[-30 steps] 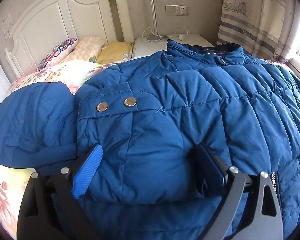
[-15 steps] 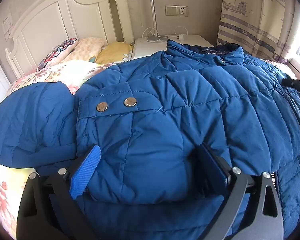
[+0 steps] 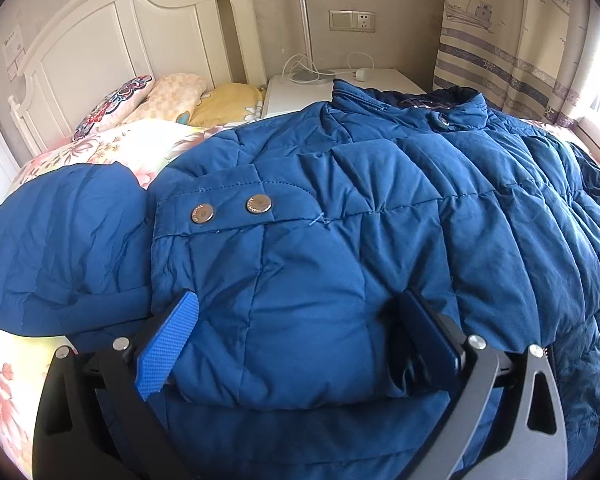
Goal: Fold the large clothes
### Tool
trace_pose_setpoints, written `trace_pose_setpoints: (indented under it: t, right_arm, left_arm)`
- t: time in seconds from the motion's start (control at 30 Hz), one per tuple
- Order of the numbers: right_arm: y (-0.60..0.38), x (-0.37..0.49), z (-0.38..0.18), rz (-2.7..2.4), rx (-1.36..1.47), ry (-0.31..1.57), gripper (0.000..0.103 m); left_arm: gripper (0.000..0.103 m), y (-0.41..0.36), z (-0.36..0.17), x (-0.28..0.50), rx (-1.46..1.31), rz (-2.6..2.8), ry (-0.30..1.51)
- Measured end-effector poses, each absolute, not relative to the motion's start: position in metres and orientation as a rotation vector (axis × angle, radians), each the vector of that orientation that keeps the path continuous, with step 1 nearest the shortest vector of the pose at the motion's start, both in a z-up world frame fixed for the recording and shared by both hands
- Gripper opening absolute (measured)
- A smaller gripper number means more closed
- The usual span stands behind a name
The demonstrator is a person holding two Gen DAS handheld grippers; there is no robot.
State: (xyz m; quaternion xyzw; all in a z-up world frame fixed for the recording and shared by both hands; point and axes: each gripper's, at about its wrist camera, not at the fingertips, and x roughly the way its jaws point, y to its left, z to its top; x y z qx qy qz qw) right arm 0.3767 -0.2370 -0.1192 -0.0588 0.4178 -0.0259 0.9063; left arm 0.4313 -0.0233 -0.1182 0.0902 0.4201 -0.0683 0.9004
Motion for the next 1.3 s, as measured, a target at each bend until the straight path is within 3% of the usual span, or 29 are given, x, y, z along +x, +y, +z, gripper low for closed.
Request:
trace_pose_setpoints:
  t: [0.4,0.7,0.9,1.0,1.03,1.07,1.13,1.3]
  right_arm:
    - [-0.246,0.372,-0.137,-0.054,-0.089,0.888,0.081]
    - [-0.246,0.379,-0.138,-0.057,-0.097,0.886,0.081]
    - [-0.246,0.379,-0.138,-0.057,-0.095,0.887,0.082]
    - [-0.247,0.379,-0.138,-0.055,-0.093,0.887,0.082]
    - [-0.246,0.379,-0.138,-0.055,-0.092,0.887,0.082]
    - [-0.246,0.379,-0.138,-0.055,-0.093,0.887,0.082]
    - [-0.247,0.379,-0.138,-0.055,-0.092,0.887,0.082]
    - [-0.247,0.379,-0.138,-0.053,-0.089,0.887,0.082]
  left_arm:
    - [0.099,0.015,-0.094,0.402,0.109,-0.035,0.772]
    - [0.097,0.260,-0.067,0.396,-0.345,0.352,0.744]
    - [0.091,0.364,-0.071,0.406,-0.519,0.513,0.741]
    - [0.076,0.379,-0.066,0.424,-0.515,0.520,0.754]
    - [0.053,0.379,-0.066,0.431,-0.524,0.498,0.757]
    - [0.015,0.376,-0.066,0.438,-0.554,0.441,0.765]
    - [0.004,0.361,-0.055,0.442,-0.575,0.398,0.756]
    - [0.003,0.249,0.017,0.417,-0.435,0.126,0.531]
